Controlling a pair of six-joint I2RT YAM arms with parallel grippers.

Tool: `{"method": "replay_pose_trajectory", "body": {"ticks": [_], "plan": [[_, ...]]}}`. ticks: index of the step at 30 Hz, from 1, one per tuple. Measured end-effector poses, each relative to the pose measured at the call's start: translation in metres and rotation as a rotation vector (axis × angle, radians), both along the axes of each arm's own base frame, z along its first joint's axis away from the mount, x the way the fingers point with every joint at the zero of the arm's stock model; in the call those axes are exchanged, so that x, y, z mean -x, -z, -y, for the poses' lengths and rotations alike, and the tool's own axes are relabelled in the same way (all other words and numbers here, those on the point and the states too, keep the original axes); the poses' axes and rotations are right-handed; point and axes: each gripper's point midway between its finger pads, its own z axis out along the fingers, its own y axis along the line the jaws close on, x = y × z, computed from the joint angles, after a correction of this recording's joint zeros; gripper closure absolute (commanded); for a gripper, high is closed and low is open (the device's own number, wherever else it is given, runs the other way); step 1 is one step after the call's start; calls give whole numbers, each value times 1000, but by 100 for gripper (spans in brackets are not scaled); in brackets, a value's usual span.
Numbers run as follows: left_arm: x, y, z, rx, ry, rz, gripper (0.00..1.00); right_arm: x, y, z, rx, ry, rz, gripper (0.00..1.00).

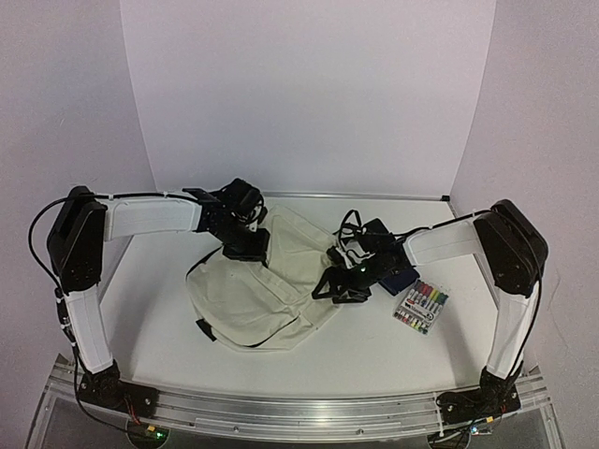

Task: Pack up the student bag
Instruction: Unzip the student bag at the center of the board.

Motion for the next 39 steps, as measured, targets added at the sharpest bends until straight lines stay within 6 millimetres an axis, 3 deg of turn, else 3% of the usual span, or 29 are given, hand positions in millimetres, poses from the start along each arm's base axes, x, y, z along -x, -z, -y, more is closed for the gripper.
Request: {"method": "replay_pose_trajectory", "body": {"ticks": [9,13,18,21,24,28,31,35,39], "plan": [[-19,-6,-22,34,-41,-6,100,-9,0,-2,8,-3,47,17],[-27,-9,-30,75,-42,-18,100,-11,0,-2,9,-16,65,26],[-27,-15,-22,164,-6,-29,100,-3,-4,4,28,-61,78,38],[-25,-16,-18,203,10,-34,100,3,-25,9,34,-102,124,39],[-24,-18,-14,233,19,-39,100,1,-62,8,9,-131,217,41],[-25,-22,-10,263,25,-35,100,-14,-109,-7,-30,-157,366,42],[-25,-23,-9,267,26,-35,100,-17,-124,-22,-34,-185,430,43],[-24,-22,-9,269,22,-37,100,-14,-123,-48,-26,-235,467,46],[-24,-22,-9,272,19,-36,100,-10,-102,-71,1,-275,457,48]]}}
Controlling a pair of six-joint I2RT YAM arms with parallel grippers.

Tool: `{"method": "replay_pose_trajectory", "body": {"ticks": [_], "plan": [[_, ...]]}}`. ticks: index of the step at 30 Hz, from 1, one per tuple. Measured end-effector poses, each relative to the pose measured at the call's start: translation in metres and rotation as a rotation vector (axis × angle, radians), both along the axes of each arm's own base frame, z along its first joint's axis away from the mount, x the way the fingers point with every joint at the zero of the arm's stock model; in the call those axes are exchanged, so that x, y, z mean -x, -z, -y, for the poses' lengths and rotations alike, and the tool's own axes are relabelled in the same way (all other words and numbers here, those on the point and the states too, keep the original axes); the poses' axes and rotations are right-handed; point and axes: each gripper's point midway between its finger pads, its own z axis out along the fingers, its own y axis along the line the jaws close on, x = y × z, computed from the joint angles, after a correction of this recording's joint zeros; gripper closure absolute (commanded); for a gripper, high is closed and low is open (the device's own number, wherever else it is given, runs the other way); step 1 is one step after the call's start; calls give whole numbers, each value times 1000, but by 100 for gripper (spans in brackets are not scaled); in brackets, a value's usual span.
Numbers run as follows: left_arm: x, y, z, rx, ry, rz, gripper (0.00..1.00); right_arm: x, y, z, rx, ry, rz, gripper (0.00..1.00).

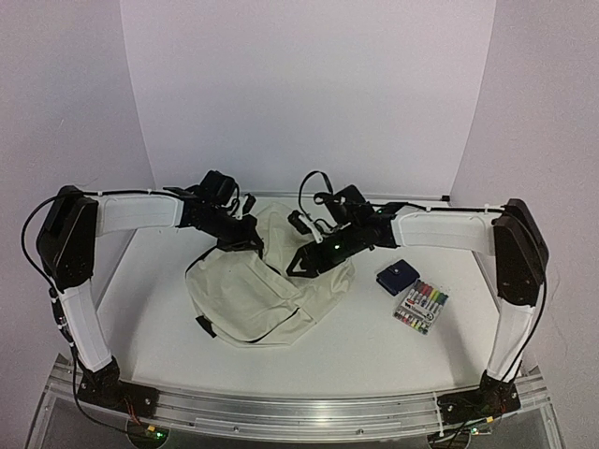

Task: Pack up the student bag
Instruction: Unzip the student bag at the center of the board.

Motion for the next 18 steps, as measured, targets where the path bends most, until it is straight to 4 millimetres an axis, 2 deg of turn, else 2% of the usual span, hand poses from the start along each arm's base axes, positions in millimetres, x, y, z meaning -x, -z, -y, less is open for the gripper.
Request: {"method": "replay_pose_trajectory", "body": {"ticks": [3,6,9,12,13,18], "plan": [[0,-1,0,4,-5,0,100,2,22,-10,33,-13,-21,50],[0,-1,0,6,-9,-1,100,4,38,-14,57,-19,-39,57],[1,0,-1,3,-11,-4,100,6,48,-16,72,-26,-48,71],[-1,1,-3,-7,-20,0,100,8,49,-17,73,-28,-52,96],[-2,2,-4,-13,-26,3,100,9,48,-18,72,-35,-47,100],[-3,9,-14,-65,-59,-4,100,15,54,-20,67,-49,-46,100]]}}
